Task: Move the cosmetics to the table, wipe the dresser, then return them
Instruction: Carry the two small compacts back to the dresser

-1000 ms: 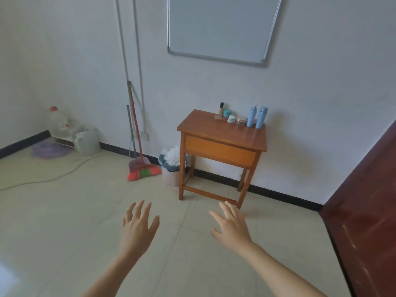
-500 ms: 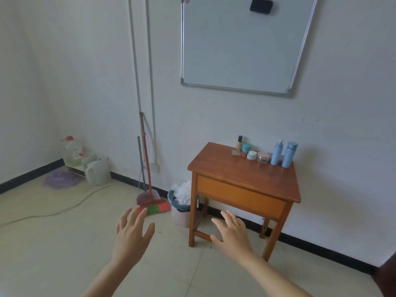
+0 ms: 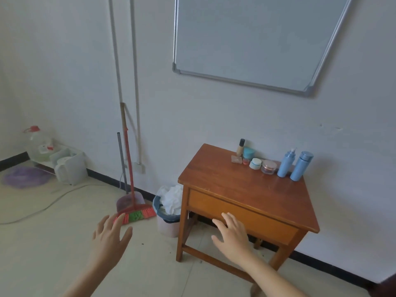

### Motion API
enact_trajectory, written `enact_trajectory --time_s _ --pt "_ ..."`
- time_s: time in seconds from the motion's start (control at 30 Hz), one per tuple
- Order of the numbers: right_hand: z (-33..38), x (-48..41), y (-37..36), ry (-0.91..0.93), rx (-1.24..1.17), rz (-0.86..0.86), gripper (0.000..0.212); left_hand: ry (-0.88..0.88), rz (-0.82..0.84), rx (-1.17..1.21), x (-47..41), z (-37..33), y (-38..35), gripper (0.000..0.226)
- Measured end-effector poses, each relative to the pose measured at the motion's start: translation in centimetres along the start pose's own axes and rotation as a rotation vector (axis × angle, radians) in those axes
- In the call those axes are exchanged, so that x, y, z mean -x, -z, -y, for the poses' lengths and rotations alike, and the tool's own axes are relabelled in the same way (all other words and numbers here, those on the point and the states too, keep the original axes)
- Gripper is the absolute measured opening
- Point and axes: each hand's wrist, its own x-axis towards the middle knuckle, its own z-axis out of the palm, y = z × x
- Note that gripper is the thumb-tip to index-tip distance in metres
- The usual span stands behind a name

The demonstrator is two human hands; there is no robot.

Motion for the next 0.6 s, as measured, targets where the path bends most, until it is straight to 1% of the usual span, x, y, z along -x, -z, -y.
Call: enact_trajectory --time_s 0.17,0.27,0.33,0.43,0.53,0.6 --pt "-1.6 -7.8 2.9 -0.091 0.026 -0.052 0.050 -0.111 0.051 0.041 -10.7 -2.9 -2.2 0.047" --pt "-2.4 -11.8 3.7 -0.156 0.000 -0.091 0.050 -0.200 0.085 0.032 -16.0 -5.6 -3.8 0.048" --pt "-3.1 -13.5 3.5 -0.200 -0.019 -0.090 0.049 -0.240 0.113 0.014 -18.4 -7.2 -5.5 0.050" --pt "-4.4 -15.2 2.3 -0.254 -0.039 -0.047 0.050 -0.313 0.197 0.014 -20.9 -9.1 -8.4 0.069" --pt "-6.9 -17.2 1.9 -0.283 -0.040 -0.022 0.050 -0.358 0.225 0.019 -23.4 -11.4 -11.3 0.068" --pt "-9.4 -18.9 1.6 -0.306 -0.043 -0.017 0.050 -0.341 0.265 0.026 -25.0 -13.6 -12.8 0.063"
